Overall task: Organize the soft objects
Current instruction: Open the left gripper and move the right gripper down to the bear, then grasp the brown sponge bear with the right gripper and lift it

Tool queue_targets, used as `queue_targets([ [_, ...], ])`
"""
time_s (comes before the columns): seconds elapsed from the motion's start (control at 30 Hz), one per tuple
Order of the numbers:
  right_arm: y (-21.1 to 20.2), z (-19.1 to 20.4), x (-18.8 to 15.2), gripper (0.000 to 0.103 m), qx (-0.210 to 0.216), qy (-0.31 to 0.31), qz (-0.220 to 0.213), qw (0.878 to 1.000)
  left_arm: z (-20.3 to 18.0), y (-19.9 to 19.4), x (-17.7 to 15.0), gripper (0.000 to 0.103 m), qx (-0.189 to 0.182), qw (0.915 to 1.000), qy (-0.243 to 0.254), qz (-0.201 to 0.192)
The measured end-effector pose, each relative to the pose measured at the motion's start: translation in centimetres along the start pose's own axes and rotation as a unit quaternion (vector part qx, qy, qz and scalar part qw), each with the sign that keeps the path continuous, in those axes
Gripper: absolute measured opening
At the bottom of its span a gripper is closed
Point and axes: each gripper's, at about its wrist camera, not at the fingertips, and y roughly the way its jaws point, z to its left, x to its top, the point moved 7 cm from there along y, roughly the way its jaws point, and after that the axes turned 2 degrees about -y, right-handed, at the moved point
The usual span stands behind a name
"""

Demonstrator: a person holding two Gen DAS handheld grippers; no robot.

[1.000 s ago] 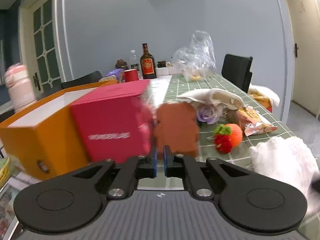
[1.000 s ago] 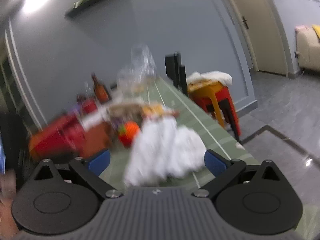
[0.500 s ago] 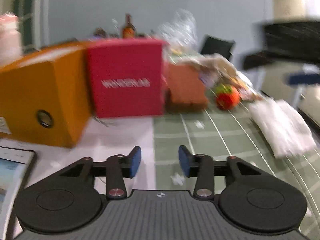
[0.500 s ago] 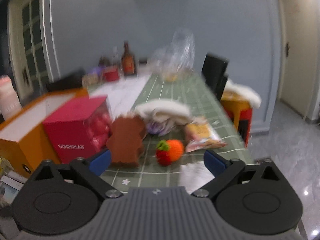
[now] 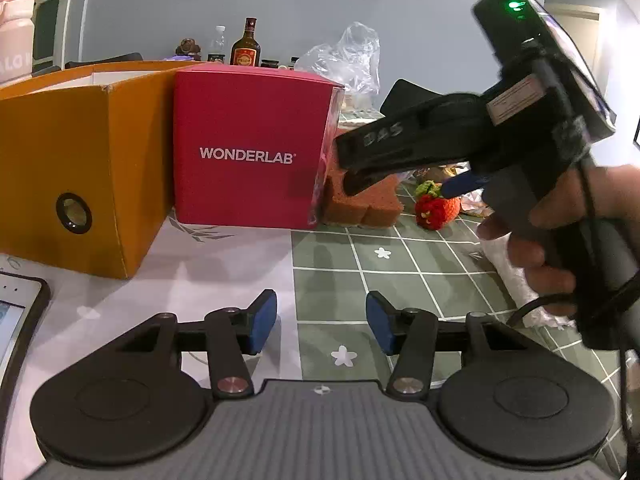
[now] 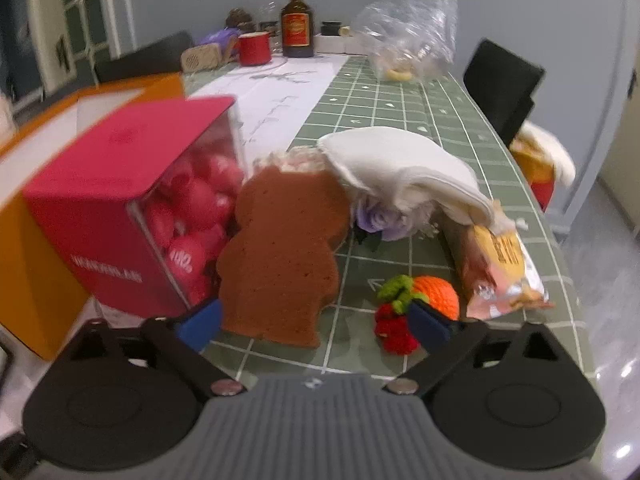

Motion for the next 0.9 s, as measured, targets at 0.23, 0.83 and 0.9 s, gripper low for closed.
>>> queue_targets([
  [0.23,0.5,2.3,0.3,0.095,-0.017,-0.081,0.003,0.997,0.0,0.0,0.0,0.063,-0.008,1.0,-0.002,0.0],
  [0.83,-1.4,2.1,-1.7,0.053,0.031,-0.108,0.011,0.994,0.4,-0.2,0.0,0.063,-0.02,0.9996,-0.018,-0.002],
  [0.9,-2.7,2.3,-2.5,0.053,0.037,-0.114,0.014,0.993,0.5,-0.2,0.1,0.063,-0.022,0.9996,-0.02,-0.002],
])
